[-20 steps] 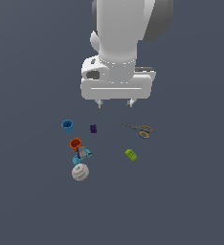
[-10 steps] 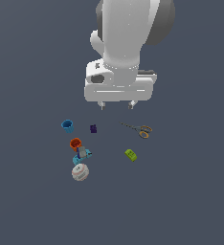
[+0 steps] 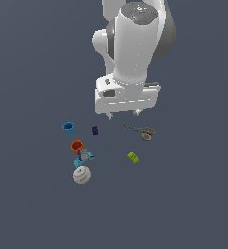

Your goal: Pick up a designated object from a clutter of objects.

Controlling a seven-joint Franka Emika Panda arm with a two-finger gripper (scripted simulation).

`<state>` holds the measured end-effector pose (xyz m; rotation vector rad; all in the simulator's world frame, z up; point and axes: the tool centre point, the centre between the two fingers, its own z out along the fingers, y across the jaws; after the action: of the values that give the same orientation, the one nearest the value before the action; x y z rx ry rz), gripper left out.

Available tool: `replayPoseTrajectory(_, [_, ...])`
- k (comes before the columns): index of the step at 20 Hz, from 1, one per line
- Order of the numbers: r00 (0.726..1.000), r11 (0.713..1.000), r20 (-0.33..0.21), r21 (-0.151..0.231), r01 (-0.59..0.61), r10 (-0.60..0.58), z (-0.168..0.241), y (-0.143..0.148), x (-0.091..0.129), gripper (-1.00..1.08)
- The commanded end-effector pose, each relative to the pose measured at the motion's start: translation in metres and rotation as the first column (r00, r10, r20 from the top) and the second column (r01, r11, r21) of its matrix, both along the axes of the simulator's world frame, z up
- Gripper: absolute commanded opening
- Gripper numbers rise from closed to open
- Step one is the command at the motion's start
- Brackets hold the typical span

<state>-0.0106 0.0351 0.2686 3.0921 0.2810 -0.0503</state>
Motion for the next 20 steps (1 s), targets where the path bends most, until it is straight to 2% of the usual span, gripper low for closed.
replayPoseTrajectory(1, [0.999, 0.999, 0.0, -0.001, -0.046, 0.046, -0.016, 0.008, -0.003, 1.0])
replayPoseTrajectory(5, [0.99, 0.99, 0.002, -0.002, -0.139, 0.139, -0.048, 0.023, -0.012, 1.0])
replayPoseTrajectory(10, [0.963, 0.963, 0.004, 0.0, -0.27, 0.27, -0.091, 0.044, -0.03, 1.0])
replayPoseTrajectory(15, [0.918, 0.918, 0.008, 0.006, -0.397, 0.397, -0.131, 0.064, -0.053, 1.0])
replayPoseTrajectory(20, [0.858, 0.858, 0.013, 0.017, -0.513, 0.513, -0.166, 0.082, -0.081, 1.0])
